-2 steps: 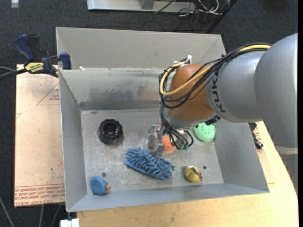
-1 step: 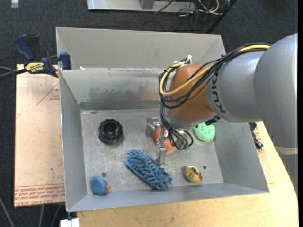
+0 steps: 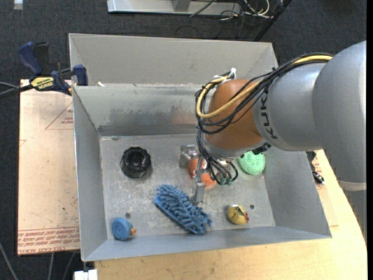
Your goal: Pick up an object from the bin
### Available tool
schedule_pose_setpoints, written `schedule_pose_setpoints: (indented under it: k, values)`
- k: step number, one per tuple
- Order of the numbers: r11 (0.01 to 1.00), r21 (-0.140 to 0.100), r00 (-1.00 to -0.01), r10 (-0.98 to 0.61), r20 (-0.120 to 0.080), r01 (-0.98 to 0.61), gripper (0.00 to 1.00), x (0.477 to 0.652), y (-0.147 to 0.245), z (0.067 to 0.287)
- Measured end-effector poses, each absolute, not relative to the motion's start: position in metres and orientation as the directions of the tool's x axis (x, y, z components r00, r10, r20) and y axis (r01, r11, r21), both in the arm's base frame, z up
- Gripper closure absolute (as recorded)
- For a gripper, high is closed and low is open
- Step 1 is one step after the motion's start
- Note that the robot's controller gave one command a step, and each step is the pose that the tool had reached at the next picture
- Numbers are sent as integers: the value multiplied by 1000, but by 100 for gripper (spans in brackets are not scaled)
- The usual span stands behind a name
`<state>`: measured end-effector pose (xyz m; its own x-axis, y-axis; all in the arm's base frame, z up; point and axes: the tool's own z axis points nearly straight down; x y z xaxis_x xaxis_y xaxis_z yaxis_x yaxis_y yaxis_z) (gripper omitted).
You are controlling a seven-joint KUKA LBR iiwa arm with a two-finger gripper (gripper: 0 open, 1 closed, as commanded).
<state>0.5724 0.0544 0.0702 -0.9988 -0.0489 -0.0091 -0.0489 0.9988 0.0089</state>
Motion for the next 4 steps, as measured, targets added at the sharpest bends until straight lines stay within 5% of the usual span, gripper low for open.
schedule_pose_setpoints:
  k: [1,3,4]
  values:
    - [1000,13,-1000,-2,-9,-2,0,566,22,71]
    - [996,8,-996,-91,-14,-91,0,591,-39,76]
    - [1000,10,-1000,17,-12,17,100,587,-74,72]
